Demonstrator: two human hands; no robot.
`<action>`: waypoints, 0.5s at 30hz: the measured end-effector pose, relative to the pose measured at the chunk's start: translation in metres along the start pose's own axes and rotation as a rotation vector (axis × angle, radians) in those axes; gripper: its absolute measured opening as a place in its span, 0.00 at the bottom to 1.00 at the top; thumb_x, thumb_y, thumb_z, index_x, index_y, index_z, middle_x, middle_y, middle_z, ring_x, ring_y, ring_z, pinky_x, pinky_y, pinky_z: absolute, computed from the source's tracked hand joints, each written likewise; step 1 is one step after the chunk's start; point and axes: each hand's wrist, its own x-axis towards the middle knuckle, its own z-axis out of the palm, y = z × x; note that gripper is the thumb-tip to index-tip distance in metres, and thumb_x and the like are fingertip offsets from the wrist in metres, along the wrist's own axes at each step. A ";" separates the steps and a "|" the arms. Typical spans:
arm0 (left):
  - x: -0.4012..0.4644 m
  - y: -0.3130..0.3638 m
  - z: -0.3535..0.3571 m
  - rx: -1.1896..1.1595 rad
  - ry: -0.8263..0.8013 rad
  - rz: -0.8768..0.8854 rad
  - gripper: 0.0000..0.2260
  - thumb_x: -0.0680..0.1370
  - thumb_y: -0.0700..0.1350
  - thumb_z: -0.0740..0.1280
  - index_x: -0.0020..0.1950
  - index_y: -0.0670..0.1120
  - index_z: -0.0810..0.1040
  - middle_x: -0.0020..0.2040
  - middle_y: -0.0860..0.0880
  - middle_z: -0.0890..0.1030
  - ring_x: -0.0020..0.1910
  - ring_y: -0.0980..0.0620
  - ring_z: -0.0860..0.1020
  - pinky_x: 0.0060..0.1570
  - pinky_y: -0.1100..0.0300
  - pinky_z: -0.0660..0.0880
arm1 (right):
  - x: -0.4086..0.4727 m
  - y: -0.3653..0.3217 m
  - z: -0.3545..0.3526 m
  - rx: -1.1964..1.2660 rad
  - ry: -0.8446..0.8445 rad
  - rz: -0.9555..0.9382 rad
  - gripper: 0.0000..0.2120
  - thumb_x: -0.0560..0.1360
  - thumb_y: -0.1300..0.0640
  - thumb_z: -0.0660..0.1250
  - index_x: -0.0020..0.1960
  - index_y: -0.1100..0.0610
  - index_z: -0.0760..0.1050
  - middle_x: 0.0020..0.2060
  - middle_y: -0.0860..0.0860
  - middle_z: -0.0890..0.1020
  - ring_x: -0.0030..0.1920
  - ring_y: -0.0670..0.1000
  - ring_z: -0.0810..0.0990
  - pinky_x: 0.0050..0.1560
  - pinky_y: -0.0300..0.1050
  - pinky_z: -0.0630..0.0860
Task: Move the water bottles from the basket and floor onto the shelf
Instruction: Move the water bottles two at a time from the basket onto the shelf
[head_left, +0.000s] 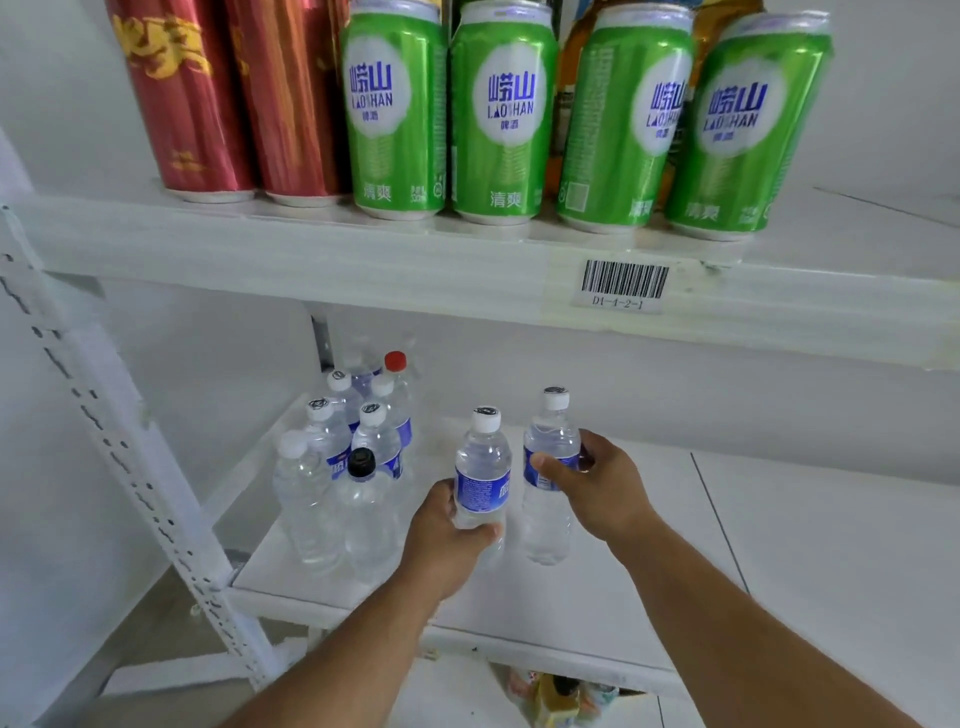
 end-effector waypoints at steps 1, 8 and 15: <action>0.009 0.000 0.004 0.001 0.020 0.000 0.19 0.68 0.45 0.77 0.52 0.58 0.73 0.48 0.63 0.79 0.41 0.78 0.74 0.31 0.80 0.68 | 0.010 0.004 0.001 0.003 -0.007 0.003 0.05 0.72 0.50 0.75 0.46 0.43 0.80 0.39 0.38 0.84 0.39 0.40 0.80 0.41 0.35 0.73; 0.077 -0.007 0.024 0.006 0.147 -0.013 0.20 0.68 0.45 0.77 0.52 0.58 0.72 0.46 0.62 0.78 0.40 0.72 0.75 0.34 0.75 0.66 | 0.073 0.028 0.015 0.004 -0.075 0.055 0.07 0.70 0.49 0.76 0.46 0.42 0.81 0.40 0.41 0.85 0.41 0.42 0.82 0.44 0.39 0.77; 0.153 -0.015 0.041 0.012 0.217 0.031 0.23 0.67 0.46 0.77 0.59 0.51 0.75 0.52 0.53 0.80 0.50 0.51 0.80 0.51 0.55 0.77 | 0.135 0.045 0.037 -0.001 -0.099 0.108 0.11 0.70 0.51 0.75 0.52 0.50 0.82 0.45 0.47 0.85 0.47 0.50 0.84 0.52 0.48 0.81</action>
